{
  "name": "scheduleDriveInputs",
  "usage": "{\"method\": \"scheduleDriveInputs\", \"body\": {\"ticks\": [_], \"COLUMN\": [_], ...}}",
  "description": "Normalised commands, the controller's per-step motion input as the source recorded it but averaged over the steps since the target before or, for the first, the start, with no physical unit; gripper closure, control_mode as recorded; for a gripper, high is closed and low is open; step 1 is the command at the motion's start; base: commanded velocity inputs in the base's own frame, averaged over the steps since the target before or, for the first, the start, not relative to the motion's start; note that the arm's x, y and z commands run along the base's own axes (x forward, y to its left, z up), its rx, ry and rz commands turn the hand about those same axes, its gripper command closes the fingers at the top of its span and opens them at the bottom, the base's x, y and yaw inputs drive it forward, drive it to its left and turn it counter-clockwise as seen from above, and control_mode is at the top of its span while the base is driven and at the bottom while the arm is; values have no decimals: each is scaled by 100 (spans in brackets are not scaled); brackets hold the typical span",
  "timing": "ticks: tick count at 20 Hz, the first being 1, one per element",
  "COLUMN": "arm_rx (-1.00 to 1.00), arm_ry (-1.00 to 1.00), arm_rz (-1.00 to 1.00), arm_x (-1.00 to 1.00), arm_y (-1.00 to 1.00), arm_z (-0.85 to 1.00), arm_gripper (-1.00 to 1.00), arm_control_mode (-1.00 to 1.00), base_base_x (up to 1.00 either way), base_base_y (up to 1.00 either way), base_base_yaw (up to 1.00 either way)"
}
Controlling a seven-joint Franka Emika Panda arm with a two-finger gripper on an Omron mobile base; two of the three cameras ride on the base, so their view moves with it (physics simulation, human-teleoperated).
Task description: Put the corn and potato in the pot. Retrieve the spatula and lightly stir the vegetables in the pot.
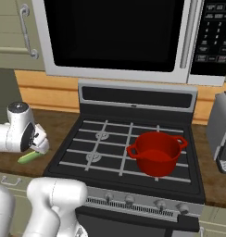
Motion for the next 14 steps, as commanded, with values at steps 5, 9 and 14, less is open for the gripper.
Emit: {"method": "scheduleDriveInputs", "body": {"ticks": [5,9,14], "arm_rx": [4,-4,-3], "arm_ry": [15,23,14], "arm_rz": [-2,-4,-3], "arm_x": [35,38,28], "arm_y": [45,50,23], "arm_z": [-34,-31,-14], "arm_gripper": [-100,-100,-100], "arm_control_mode": [-100,-100,-100], "base_base_x": [0,0,0], "base_base_y": [0,0,0], "base_base_yaw": [0,0,0]}}
